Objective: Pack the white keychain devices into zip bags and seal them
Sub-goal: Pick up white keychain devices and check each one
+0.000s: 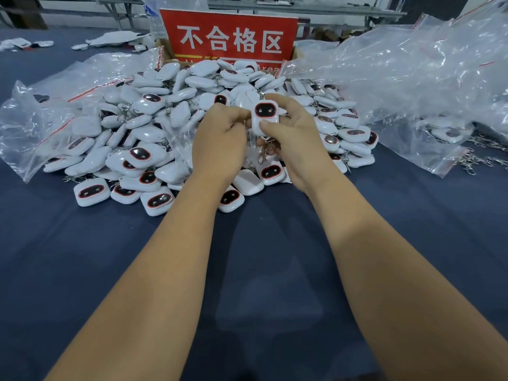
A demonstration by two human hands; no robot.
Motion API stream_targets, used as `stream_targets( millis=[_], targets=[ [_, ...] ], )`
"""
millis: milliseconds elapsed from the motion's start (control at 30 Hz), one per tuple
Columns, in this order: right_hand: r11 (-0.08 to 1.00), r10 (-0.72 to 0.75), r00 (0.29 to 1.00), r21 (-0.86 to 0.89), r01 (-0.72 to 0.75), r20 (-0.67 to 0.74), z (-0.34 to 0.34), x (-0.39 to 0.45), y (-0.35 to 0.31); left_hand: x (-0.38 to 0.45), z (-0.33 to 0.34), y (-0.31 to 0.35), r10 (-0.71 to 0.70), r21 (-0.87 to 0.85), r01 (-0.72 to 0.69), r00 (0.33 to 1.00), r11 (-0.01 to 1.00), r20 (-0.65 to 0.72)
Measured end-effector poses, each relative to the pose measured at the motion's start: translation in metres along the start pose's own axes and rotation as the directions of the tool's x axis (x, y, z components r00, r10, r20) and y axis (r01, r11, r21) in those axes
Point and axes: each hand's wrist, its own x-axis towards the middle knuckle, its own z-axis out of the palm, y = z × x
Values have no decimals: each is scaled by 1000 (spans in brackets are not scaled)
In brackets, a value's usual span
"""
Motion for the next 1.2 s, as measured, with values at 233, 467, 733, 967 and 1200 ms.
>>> stream_targets(
  millis=[233,467,733,967,1200],
  targets=[
    [987,-56,991,-140,73,120,-5,-3,3,-3,0,2,-37,-63,34,998,997,-43],
    [991,-47,989,-115,63,140,-5,-2,5,-4,-1,5,-33,-62,32,999,998,-15],
    [994,-47,990,-92,59,134,-5,-2,5,-3,-2,4,-11,-1,11,1000,1000,12],
    [997,25,995,-75,-18,96,-3,0,5,2,1,-2,19,96,-21,1000,995,17],
    [999,32,997,-44,-28,74,-2,-3,3,0,1,0,38,126,-40,999,991,21]
  ],
)
